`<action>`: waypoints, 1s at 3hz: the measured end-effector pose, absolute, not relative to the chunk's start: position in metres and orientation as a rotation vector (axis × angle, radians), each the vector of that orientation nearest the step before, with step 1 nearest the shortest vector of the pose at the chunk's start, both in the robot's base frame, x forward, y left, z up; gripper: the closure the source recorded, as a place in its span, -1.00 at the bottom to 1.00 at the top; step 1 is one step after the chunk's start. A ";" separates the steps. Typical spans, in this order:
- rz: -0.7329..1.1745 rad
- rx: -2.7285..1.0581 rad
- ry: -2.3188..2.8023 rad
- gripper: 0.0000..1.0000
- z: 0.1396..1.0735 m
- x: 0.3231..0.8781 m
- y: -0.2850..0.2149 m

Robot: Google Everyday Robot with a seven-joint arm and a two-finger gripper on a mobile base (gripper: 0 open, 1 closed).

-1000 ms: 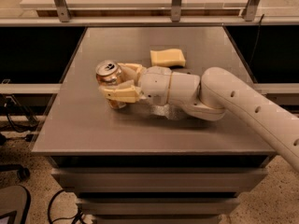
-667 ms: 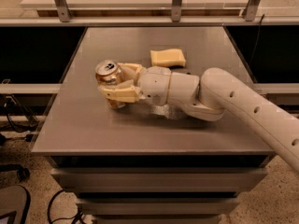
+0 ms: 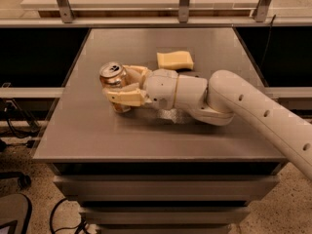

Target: Place orange can upright

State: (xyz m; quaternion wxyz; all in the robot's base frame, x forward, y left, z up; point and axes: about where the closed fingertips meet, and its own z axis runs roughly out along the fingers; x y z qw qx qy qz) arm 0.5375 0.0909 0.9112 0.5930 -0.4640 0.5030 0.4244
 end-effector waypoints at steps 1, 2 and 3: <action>0.992 -1.080 1.174 -0.76 0.910 0.538 0.091; 0.995 -1.080 1.176 -1.00 0.909 0.538 0.092; 0.991 -1.089 1.181 -1.00 0.910 0.539 0.091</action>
Offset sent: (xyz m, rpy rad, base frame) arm 0.0030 -0.0034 -0.0049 -0.0010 0.0143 -0.0025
